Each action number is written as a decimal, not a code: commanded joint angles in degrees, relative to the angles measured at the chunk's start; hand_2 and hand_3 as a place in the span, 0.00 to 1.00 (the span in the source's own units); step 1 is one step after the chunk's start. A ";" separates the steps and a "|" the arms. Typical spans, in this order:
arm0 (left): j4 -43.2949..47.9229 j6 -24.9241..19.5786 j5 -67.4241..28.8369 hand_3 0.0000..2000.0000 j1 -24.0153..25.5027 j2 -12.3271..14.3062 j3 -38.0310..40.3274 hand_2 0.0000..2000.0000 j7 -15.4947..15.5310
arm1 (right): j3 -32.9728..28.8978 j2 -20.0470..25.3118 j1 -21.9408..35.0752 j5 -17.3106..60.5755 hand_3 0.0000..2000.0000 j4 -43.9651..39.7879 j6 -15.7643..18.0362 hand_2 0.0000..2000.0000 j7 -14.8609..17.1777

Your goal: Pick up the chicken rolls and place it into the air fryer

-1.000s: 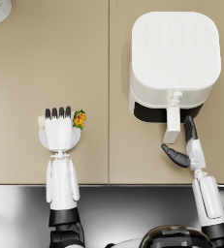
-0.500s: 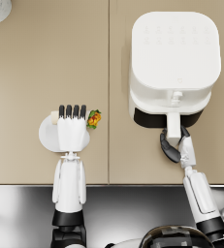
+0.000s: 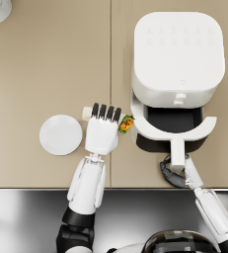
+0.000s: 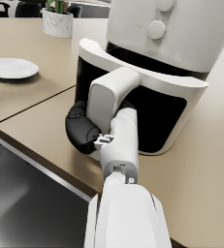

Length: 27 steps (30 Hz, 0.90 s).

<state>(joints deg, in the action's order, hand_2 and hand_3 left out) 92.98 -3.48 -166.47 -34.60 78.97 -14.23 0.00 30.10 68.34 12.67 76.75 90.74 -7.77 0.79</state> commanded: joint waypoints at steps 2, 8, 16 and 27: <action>1.19 0.03 0.00 1.00 -3.21 2.27 -5.97 1.00 0.00 | 11.07 -1.12 1.54 0.01 1.00 11.32 0.39 1.00 0.00; 1.29 0.05 0.00 1.00 -5.59 5.41 -12.59 1.00 0.01 | 19.23 -9.74 3.86 -0.05 1.00 20.62 1.02 1.00 -0.38; -3.30 0.03 0.01 1.00 -9.38 10.98 -18.81 1.00 0.03 | 18.54 -9.97 -0.37 -0.12 1.00 24.47 1.74 1.00 -0.84; -16.06 1.04 15.46 0.67 -15.12 9.61 -27.99 0.00 0.14 | 16.70 -24.49 -0.49 -0.14 1.00 15.23 3.60 1.00 -0.81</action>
<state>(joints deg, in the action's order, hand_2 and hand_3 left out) 78.60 -2.09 -150.77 -48.65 87.79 -42.66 0.12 46.93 43.69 12.11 76.61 106.08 -3.91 -0.02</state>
